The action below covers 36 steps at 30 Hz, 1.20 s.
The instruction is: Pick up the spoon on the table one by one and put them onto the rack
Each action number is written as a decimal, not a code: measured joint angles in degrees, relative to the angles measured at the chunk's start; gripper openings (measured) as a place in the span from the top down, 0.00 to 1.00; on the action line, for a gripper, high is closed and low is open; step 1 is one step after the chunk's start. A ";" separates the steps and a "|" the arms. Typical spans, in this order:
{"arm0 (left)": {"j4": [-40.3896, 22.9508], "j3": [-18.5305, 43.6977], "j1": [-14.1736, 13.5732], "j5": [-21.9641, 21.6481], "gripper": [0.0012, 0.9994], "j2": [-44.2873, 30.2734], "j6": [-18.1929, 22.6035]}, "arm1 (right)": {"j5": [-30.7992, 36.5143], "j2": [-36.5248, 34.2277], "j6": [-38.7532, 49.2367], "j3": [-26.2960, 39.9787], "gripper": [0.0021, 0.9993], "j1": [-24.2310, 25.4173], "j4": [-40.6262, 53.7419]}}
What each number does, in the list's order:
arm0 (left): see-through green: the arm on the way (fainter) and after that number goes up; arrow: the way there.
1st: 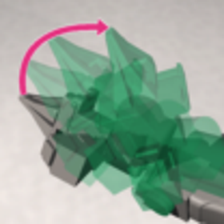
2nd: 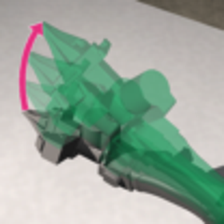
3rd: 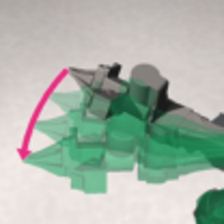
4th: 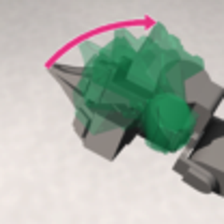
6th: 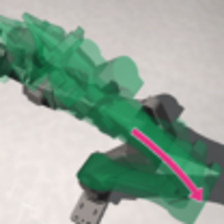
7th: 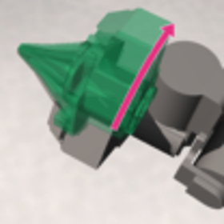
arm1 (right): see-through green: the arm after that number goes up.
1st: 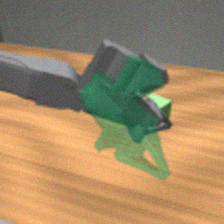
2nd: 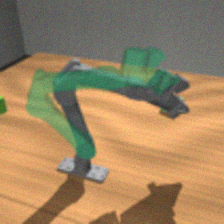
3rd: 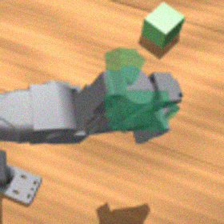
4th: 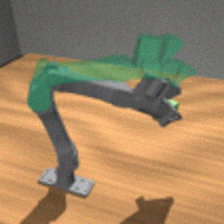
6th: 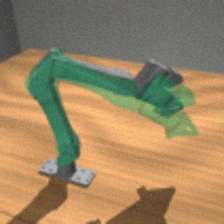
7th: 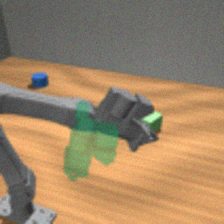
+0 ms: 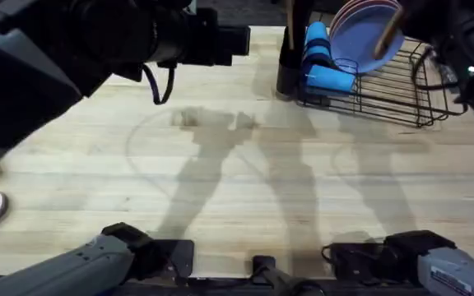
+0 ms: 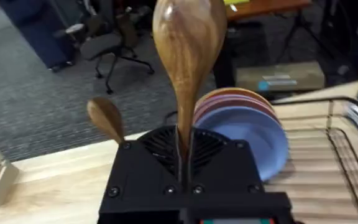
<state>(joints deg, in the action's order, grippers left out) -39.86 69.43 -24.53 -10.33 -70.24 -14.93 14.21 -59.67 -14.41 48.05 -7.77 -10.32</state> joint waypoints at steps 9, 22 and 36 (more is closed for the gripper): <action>-0.87 0.00 0.00 0.02 0.01 0.00 0.02 | 4.57 -5.74 6.19 -0.02 0.97 -7.66 -13.94; -1.79 0.00 0.00 0.00 0.01 0.00 0.02 | 5.93 -27.02 9.35 -8.28 0.97 -14.98 -56.50; -1.81 0.00 0.00 0.00 0.01 0.00 -0.01 | 5.93 -42.01 10.44 -8.28 0.97 -15.28 -70.32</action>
<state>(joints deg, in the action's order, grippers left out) -41.67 69.43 -24.53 -10.33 -70.24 -14.94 20.14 -101.68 -3.97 39.77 -23.05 -80.64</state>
